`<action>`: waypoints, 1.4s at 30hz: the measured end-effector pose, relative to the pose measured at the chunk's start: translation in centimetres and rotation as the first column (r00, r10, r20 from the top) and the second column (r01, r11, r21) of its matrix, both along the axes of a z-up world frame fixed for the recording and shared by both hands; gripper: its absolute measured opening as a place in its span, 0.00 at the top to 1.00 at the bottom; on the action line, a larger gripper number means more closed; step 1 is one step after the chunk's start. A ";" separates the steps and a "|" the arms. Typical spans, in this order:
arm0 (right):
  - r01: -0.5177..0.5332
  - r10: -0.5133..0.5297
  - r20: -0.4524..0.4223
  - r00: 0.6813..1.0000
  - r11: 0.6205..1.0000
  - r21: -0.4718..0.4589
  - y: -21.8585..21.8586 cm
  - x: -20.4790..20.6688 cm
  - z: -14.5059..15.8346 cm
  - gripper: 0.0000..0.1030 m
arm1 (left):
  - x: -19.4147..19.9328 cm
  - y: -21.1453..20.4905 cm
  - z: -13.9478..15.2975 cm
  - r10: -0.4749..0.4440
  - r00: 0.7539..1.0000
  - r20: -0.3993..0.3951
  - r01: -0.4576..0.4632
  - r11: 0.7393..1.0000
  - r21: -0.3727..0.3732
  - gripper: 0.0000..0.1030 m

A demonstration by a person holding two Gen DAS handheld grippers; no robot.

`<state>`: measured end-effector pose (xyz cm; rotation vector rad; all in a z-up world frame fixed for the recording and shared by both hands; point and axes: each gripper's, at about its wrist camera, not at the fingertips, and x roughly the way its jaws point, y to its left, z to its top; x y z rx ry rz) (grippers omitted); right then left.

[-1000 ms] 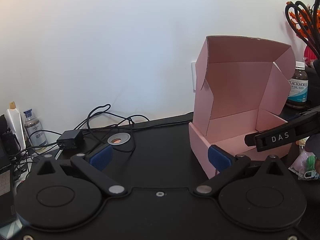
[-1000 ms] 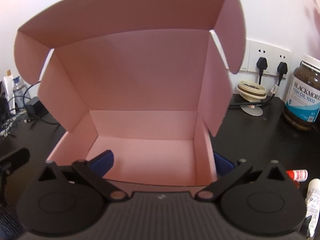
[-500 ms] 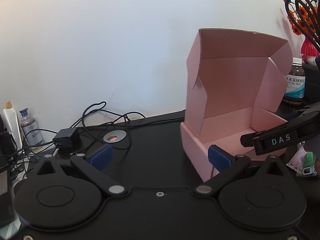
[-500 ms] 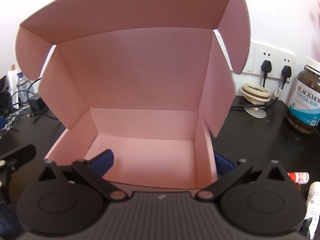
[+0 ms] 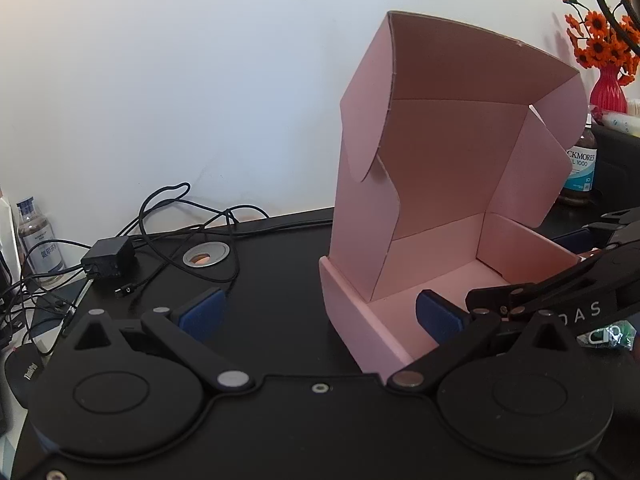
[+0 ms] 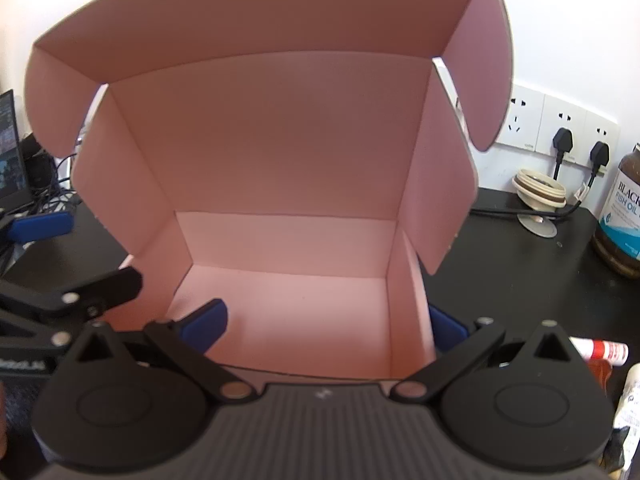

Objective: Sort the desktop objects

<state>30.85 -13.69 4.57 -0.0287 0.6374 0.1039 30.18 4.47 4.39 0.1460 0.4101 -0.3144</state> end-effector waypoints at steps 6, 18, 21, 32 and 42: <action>-0.002 0.003 -0.031 1.000 0.999 0.044 -0.4 -0.4 0.1 0.01 | 0.1 0.3 0.2 0.014 1.000 -0.005 -0.014 1.000 -0.005 0.00; 0.003 -0.002 0.023 1.000 0.999 -0.052 0.1 -1.9 0.9 0.01 | 1.0 0.6 -0.3 0.059 0.997 -0.041 -0.057 0.998 0.031 0.00; 0.005 -0.005 0.012 1.000 0.999 -0.032 -0.1 -2.1 1.0 0.01 | 1.1 0.5 -0.4 0.051 0.997 -0.052 -0.050 0.998 0.031 0.00; -0.009 0.009 -0.006 1.000 1.000 0.015 -0.5 -3.1 1.5 0.01 | 1.2 0.3 -0.7 0.041 0.996 -0.085 -0.037 0.998 0.043 0.00; -0.007 0.007 -0.004 1.000 1.000 0.002 -0.2 -4.1 2.3 0.01 | 1.7 0.3 -0.9 0.033 0.993 -0.117 -0.028 0.999 0.045 0.00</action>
